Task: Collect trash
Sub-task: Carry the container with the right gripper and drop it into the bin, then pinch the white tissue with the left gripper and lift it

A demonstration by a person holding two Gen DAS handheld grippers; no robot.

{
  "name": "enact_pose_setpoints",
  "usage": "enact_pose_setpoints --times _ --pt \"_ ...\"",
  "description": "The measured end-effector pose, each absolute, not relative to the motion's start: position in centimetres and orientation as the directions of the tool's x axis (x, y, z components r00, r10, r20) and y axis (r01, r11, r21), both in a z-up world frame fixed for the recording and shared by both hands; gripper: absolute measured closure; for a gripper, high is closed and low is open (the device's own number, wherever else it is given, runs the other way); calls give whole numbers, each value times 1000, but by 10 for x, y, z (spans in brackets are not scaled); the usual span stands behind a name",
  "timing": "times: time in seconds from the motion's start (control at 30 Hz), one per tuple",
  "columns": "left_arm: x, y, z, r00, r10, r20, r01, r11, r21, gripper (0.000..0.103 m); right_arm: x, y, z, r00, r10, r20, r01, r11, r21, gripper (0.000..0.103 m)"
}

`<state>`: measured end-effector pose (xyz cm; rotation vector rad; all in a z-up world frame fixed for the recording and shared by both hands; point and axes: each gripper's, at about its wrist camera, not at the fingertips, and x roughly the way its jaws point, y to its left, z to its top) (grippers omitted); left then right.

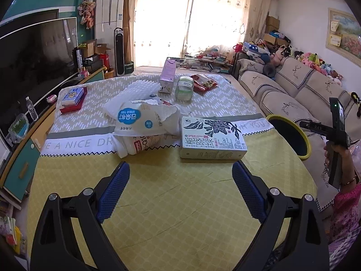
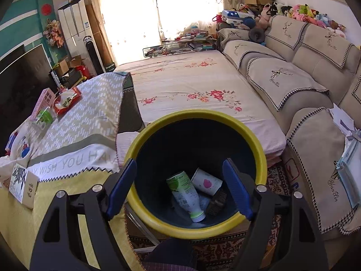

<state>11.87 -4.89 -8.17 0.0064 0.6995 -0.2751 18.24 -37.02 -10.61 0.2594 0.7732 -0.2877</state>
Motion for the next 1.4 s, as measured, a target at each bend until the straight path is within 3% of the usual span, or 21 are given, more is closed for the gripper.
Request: enact_pose_setpoints --times 0.4,0.47,0.53,0.8,0.87,0.97,1.07,1.1,1.13,1.4 --pt "181 -51 -66 760 -201 -618 284 958 38 13 183 -326 -114 684 -51 -728 238 959 157 25" --pt "190 -56 -66 754 -212 -621 307 950 48 17 183 -325 -116 682 -42 -730 234 959 163 25" --pt "198 -61 -69 738 -229 -635 328 944 41 30 182 -325 -117 681 -38 -731 235 957 169 25" --pt "221 -76 -79 698 -256 -669 354 935 11 36 179 -327 -115 689 -21 -725 224 957 184 25" --pt "225 -80 -82 691 -249 -678 357 934 21 40 180 -328 -116 689 -16 -725 221 957 189 25" --pt "233 -87 -89 670 -241 -702 363 931 26 58 180 -329 -118 685 -11 -728 223 955 196 25" --pt "242 -90 -96 652 -233 -722 354 935 18 80 180 -330 -121 683 -3 -730 222 954 204 25" --pt "245 -90 -97 647 -230 -727 349 937 14 94 180 -330 -121 682 -1 -731 221 953 205 25" --pt "247 -90 -98 646 -230 -728 345 939 10 98 180 -329 -121 682 1 -731 220 953 206 25" --pt "250 -93 -64 712 -231 -663 346 937 44 99 177 -328 -116 694 10 -720 210 954 216 25"
